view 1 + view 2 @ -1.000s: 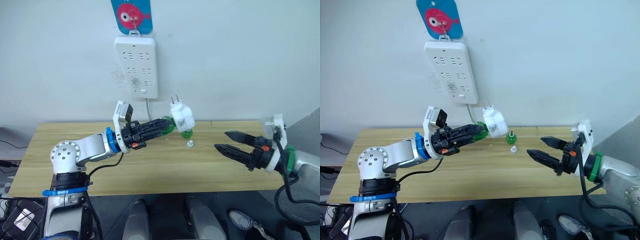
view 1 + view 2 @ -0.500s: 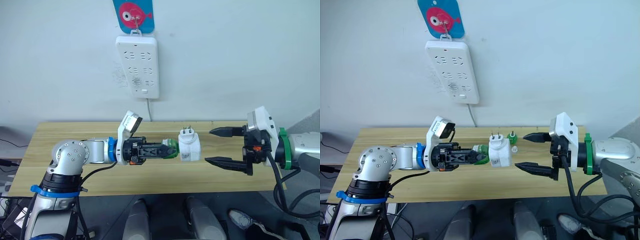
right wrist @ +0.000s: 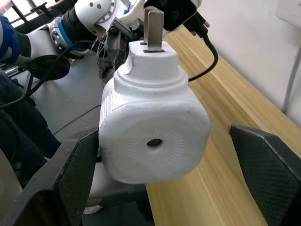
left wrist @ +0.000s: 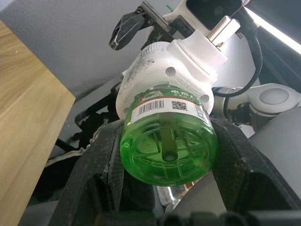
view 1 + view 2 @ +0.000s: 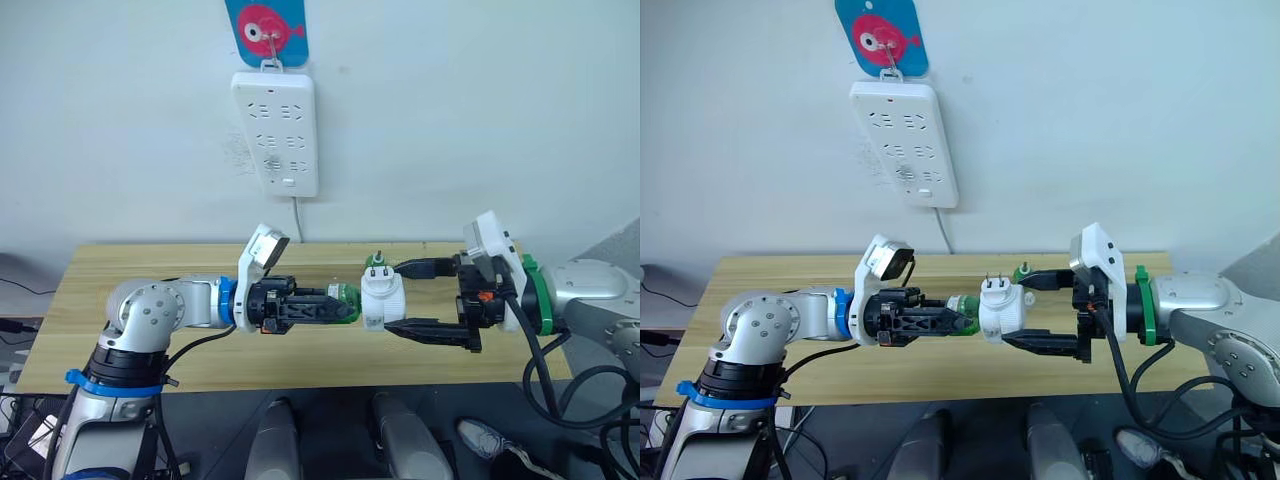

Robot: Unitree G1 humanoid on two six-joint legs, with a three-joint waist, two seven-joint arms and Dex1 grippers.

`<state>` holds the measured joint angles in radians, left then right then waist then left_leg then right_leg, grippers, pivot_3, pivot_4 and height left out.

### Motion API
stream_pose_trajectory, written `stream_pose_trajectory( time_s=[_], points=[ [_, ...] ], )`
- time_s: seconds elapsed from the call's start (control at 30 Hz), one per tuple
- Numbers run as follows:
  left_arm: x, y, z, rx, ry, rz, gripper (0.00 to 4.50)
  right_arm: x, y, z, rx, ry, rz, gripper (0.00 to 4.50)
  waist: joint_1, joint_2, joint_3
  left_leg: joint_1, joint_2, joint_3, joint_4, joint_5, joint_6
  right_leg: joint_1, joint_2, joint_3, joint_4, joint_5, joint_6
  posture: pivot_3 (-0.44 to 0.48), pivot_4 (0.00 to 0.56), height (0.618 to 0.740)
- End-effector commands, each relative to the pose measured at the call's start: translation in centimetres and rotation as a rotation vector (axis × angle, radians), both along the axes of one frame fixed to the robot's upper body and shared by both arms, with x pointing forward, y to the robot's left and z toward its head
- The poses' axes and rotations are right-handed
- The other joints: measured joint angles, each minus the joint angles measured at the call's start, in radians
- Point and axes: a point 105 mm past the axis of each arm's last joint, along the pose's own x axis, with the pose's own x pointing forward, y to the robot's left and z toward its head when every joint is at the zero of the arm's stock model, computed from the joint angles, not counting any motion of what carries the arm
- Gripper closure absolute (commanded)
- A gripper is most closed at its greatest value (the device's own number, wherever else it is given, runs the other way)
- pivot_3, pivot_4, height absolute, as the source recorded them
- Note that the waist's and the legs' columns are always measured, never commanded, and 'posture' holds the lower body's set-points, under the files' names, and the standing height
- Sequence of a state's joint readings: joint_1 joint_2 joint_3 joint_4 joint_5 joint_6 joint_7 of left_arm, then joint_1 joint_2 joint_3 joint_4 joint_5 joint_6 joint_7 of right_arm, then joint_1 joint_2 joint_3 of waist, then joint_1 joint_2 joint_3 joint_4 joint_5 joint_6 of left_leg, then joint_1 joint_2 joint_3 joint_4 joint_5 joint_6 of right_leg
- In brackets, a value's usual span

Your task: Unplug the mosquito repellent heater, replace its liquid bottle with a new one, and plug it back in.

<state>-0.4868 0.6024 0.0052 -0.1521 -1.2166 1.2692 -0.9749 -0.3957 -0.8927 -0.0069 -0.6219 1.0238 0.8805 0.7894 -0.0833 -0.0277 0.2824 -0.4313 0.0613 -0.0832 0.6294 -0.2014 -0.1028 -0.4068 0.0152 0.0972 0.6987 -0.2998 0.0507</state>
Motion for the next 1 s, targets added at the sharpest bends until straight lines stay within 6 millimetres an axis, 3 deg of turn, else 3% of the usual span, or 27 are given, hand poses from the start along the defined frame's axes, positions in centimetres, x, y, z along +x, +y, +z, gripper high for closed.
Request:
stream_pose_trajectory(
  time_s=[0.03,0.07,0.17,0.2,0.37,0.43,0.57,0.73,1.0],
  points=[
    [-0.6,-0.5,1.0,-0.032,-0.046,-0.044,2.2,-0.6,0.4,0.4,0.018,0.007,0.045,0.4,0.0,0.0,0.0,0.0,0.0,0.0,0.0,0.0,0.0,0.0,0.0,0.0,0.0,0.0,0.0,-0.125,0.247,0.735],
    [-0.6,-0.5,1.0,-0.033,-0.047,-0.044,2.2,-0.7,0.4,0.5,0.022,0.012,0.046,0.52,0.0,0.0,0.0,0.0,0.0,0.0,0.0,0.0,0.0,0.0,0.0,0.0,0.0,0.0,0.0,-0.124,0.246,0.735],
    [-0.6,-0.8,1.1,-0.036,-0.065,-0.038,2.2,-0.7,0.4,0.4,0.024,0.018,0.049,1.47,0.0,0.0,0.0,0.0,0.0,0.0,0.0,0.0,0.0,0.0,0.0,0.0,0.0,0.0,0.0,-0.123,0.246,0.735],
    [-0.6,-0.8,1.1,-0.038,-0.066,-0.036,2.2,-0.7,0.4,0.4,0.026,0.021,0.05,1.53,0.0,0.0,0.0,0.0,0.0,0.0,0.0,0.0,0.0,0.0,0.0,0.0,0.0,0.0,0.0,-0.123,0.245,0.735],
    [0.5,-0.9,0.9,-0.028,-0.12,0.035,2.2,-0.6,0.3,0.5,0.032,0.029,0.051,1.53,0.0,0.0,0.0,0.0,0.0,0.0,0.0,0.0,0.0,0.0,0.0,0.0,0.0,0.0,0.0,-0.119,0.247,0.735],
    [0.6,-0.9,0.7,-0.001,-0.163,0.038,1.47,-0.6,0.3,0.4,0.03,0.031,0.05,1.53,0.0,0.0,0.0,0.0,0.0,0.0,0.0,0.0,0.0,0.0,0.0,0.0,0.0,0.0,0.0,-0.119,0.247,0.735],
    [0.9,-0.8,-0.2,0.133,-0.428,0.041,0.33,-0.3,-0.2,0.1,0.003,0.036,0.04,1.53,0.0,0.0,0.0,0.0,0.0,0.0,0.0,0.0,0.0,0.0,0.0,0.0,0.0,0.0,0.0,-0.117,0.251,0.735],
    [2.6,-0.6,0.1,0.311,-0.893,0.033,0.28,0.5,-1.3,-1.0,-0.118,0.019,-0.008,1.53,0.003,0.0,0.0,0.0,0.0,0.0,0.0,0.0,0.0,0.0,0.0,0.0,-0.001,0.0,0.0,-0.11,0.25,0.735],
    [1.4,-2.7,-1.1,0.306,-0.992,-0.05,0.28,0.7,-1.2,-1.7,-0.194,-0.004,0.007,1.53,0.002,0.0,0.0,0.0,0.0,0.001,0.0,0.0,0.0,0.0,0.0,0.001,-0.001,0.0,0.0,-0.105,0.248,0.735]
  ],
)
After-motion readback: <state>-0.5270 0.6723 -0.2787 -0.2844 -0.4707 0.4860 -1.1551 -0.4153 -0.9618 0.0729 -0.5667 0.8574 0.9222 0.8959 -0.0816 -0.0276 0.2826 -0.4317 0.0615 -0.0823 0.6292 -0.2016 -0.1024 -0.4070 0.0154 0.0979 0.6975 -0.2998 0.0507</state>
